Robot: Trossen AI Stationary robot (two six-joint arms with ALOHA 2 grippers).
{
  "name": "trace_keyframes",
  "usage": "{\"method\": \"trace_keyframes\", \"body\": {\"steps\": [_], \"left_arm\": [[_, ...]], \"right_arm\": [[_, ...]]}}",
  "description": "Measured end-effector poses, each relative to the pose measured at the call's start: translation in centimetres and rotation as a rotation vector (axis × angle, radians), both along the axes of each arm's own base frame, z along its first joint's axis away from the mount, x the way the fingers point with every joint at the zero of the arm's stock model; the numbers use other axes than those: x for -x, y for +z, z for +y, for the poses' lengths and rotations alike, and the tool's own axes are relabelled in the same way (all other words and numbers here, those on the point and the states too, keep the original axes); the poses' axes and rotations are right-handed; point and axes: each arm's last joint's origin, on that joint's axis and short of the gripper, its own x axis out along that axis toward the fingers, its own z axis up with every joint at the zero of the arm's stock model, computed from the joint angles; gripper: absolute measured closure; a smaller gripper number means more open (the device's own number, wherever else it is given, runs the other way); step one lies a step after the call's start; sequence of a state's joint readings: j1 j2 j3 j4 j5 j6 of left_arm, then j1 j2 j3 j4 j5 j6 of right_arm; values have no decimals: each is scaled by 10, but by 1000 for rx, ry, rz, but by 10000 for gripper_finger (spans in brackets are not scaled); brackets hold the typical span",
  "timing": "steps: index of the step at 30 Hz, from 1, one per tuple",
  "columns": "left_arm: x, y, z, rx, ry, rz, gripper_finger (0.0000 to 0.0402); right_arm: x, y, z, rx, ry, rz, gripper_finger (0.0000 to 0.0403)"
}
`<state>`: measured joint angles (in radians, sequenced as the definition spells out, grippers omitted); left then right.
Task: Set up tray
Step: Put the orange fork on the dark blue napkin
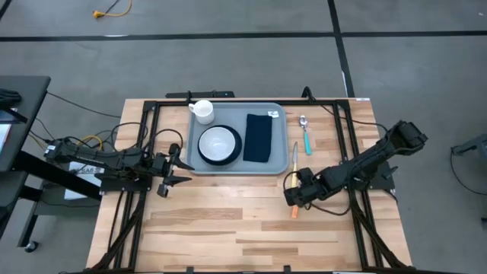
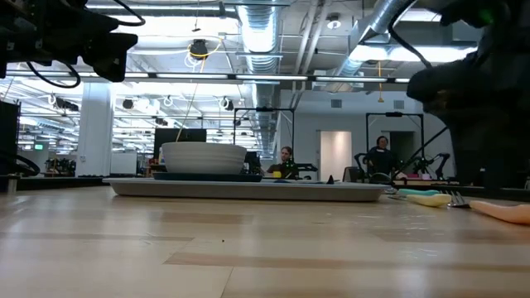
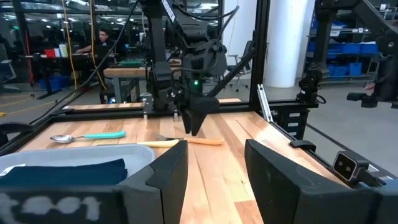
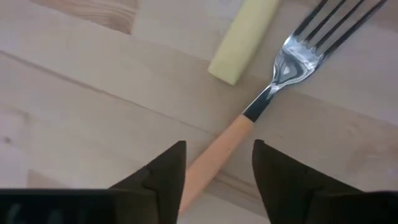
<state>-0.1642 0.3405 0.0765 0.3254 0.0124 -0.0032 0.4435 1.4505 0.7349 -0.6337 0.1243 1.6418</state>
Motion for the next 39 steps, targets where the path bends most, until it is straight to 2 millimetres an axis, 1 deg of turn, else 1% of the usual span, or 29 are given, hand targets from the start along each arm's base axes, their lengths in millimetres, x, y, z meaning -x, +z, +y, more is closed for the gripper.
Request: {"method": "trace_keyframes", "body": {"steps": [7, 12, 19, 23, 29, 33, 36, 39], "left_arm": [[0, 0, 0, 1, 0, -3, 254], [0, 0, 0, 1, 0, -3, 254], [0, 0, 0, 1, 0, -3, 254], [0, 0, 0, 1, 0, -3, 254], [0, 1, 0, 1, 0, -5, 254], [0, 1, 0, 1, 0, -6, 254], [0, 1, 0, 2, 0, -5, 254], [0, 1, 0, 1, 0, -5, 254]], "right_arm": [[0, -2, 0, 5, -19, 10, 187], [0, -2, 0, 0, -41, 12, 182], [1, -3, -1, 3, -64, 25, 198], [0, -12, 0, 17, -86, 68, 205], [-5, -31, 1, 27, -79, 169, 206], [-5, -33, 2, 36, -76, 183, 210], [-2, -31, 1, 36, -77, 187, 229], [0, -29, 0, 31, -83, 193, 266]]}}
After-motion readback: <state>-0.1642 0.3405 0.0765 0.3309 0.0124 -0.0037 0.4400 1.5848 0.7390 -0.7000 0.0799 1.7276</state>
